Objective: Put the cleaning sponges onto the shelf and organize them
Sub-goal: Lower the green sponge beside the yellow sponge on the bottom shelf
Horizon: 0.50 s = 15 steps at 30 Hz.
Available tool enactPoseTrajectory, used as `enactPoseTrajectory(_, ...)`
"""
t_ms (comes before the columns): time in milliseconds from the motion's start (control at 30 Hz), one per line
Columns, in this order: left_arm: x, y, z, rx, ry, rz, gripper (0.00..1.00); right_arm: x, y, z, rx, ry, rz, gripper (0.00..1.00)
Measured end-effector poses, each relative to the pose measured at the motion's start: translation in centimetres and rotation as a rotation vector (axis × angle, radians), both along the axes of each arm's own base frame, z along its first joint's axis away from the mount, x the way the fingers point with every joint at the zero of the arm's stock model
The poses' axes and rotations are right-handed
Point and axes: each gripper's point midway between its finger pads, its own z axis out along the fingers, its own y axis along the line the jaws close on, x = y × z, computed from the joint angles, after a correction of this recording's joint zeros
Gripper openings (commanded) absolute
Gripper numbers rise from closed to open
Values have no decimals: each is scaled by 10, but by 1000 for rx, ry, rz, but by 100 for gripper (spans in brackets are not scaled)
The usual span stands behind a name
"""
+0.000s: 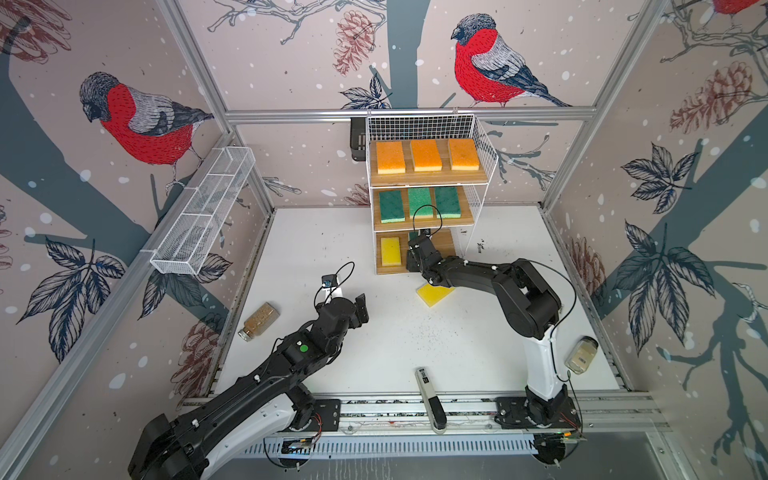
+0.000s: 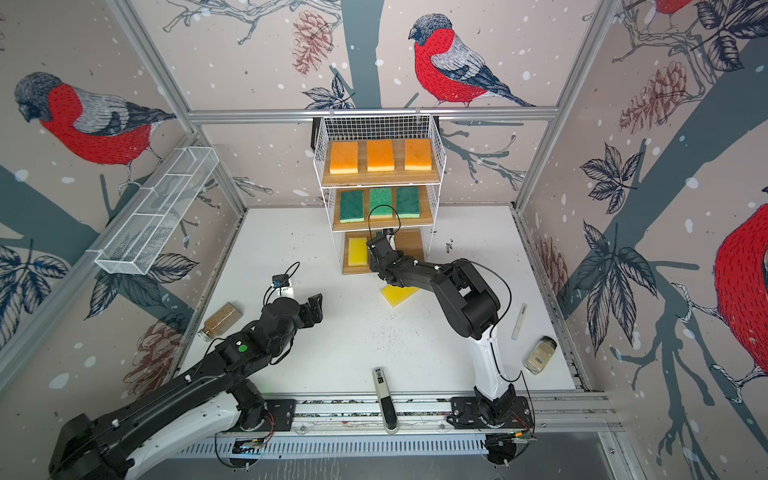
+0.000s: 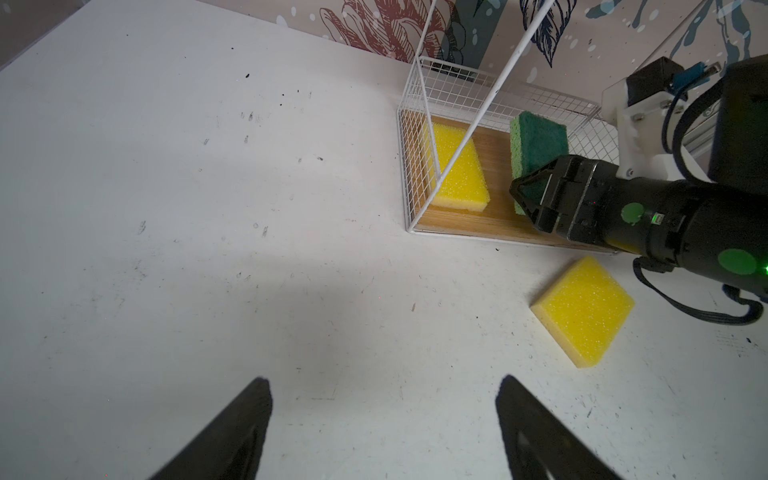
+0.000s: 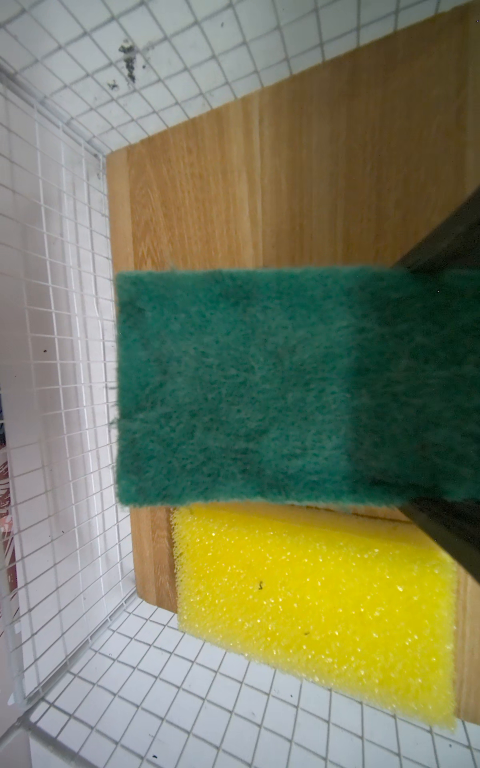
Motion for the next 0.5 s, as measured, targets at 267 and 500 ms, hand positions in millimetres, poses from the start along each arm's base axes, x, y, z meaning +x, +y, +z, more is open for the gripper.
enactPoseTrajectory(267,2,-1,-1,0,-1,0,86,6,5,-4,-1,2,1,70)
enactPoseTrajectory(500,2,-1,-2,5,4,0,86,4,6,-14,-18,21,3,71)
